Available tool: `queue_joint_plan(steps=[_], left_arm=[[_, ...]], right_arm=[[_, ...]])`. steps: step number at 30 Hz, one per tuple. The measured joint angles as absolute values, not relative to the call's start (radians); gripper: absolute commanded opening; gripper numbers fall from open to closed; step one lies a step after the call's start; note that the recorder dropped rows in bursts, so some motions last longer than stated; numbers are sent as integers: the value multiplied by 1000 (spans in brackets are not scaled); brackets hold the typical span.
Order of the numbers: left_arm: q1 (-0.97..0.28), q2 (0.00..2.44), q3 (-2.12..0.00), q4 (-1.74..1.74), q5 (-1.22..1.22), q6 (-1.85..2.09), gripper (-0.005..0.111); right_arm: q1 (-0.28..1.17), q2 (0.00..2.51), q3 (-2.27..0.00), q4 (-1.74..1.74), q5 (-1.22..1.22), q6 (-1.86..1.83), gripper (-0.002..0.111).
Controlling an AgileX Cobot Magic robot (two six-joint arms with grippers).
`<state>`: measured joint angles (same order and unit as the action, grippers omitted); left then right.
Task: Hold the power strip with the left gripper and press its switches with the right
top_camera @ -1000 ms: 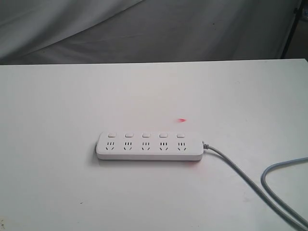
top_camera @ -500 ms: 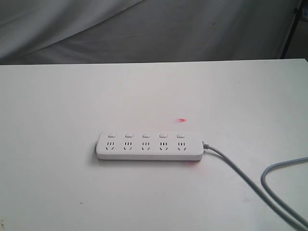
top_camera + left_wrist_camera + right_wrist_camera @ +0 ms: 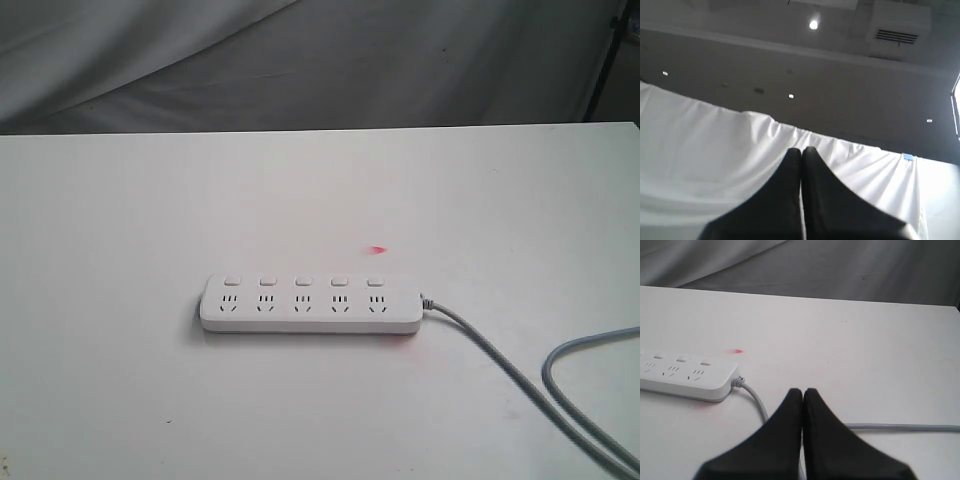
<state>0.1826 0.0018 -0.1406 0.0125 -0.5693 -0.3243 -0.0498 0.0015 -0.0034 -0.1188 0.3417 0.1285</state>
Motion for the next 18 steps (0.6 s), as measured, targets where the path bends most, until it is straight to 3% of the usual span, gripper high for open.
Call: queue_joint_plan(steps=[6,11,18], left_arm=[[183,155,-436,37,-429,-134,0],[183,340,-793,103,-51,45,0],[183,533,-1059,201,331,20,0]], right_arm=[[-50,1,-3,-119,342,128,0],[-50,1,-3,-119,342,128,0],[-50,1,-3,-119,342,128,0]])
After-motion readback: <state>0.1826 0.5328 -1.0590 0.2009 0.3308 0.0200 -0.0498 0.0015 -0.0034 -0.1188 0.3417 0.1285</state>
